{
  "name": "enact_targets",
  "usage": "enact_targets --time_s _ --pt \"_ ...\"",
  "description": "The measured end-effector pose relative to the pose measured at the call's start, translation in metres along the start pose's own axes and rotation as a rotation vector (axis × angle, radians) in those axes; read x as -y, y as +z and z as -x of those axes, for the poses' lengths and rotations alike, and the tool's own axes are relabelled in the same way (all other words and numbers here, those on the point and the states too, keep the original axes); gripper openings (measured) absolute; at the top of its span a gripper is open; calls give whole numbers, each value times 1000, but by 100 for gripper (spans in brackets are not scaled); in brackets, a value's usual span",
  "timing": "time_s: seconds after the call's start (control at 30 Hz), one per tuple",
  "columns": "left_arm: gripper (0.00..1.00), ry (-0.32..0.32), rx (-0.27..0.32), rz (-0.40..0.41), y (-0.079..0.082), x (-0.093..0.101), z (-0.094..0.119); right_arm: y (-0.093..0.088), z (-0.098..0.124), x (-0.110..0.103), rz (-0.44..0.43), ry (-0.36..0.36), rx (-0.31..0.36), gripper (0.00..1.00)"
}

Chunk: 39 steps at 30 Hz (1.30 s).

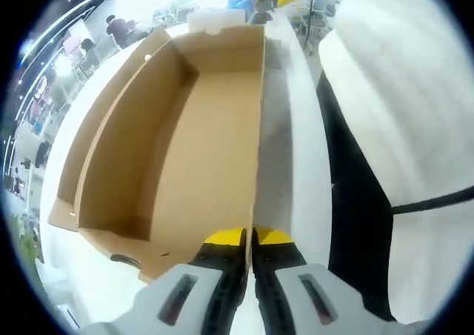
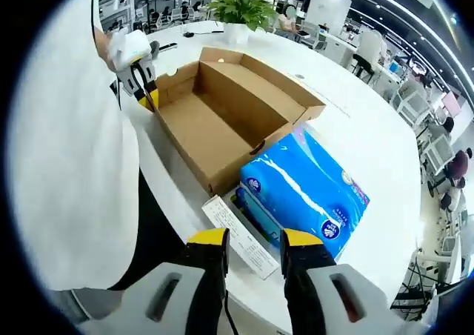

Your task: Operate the shoe box by opening the lid, removing the specified soft item, and placing it in the target area until the item is outside and the box remains undamaged.

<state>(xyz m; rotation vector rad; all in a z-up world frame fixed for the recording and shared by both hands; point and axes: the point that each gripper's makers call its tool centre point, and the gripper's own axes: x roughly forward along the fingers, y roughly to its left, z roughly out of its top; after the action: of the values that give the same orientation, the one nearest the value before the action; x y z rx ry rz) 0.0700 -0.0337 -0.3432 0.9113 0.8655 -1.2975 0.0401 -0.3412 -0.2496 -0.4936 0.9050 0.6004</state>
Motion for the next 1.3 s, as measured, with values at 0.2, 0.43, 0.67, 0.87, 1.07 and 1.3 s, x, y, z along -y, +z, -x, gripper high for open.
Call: enact_targets --time_s 0.2,0.43,0.67,0.87,1.07,1.3 --pt "3 2 4 -7 -1 0 0 15 9 8 -73 -69 -15 26" --pt "3 7 10 -15 0 -1 1 24 14 34 -162 -218 -28 22" --pt "2 -8 6 -11 0 -2 0 30 21 53 -219 -264 -77 39" --pt "2 -10 6 -17 -1 0 0 60 26 55 -394 -224 61 42" --pt "2 -14 5 -14 -1 0 0 64 16 67 -433 -217 39 44" --pt "2 -19 2 -8 -1 1 0 98 21 74 -473 -228 155 49"
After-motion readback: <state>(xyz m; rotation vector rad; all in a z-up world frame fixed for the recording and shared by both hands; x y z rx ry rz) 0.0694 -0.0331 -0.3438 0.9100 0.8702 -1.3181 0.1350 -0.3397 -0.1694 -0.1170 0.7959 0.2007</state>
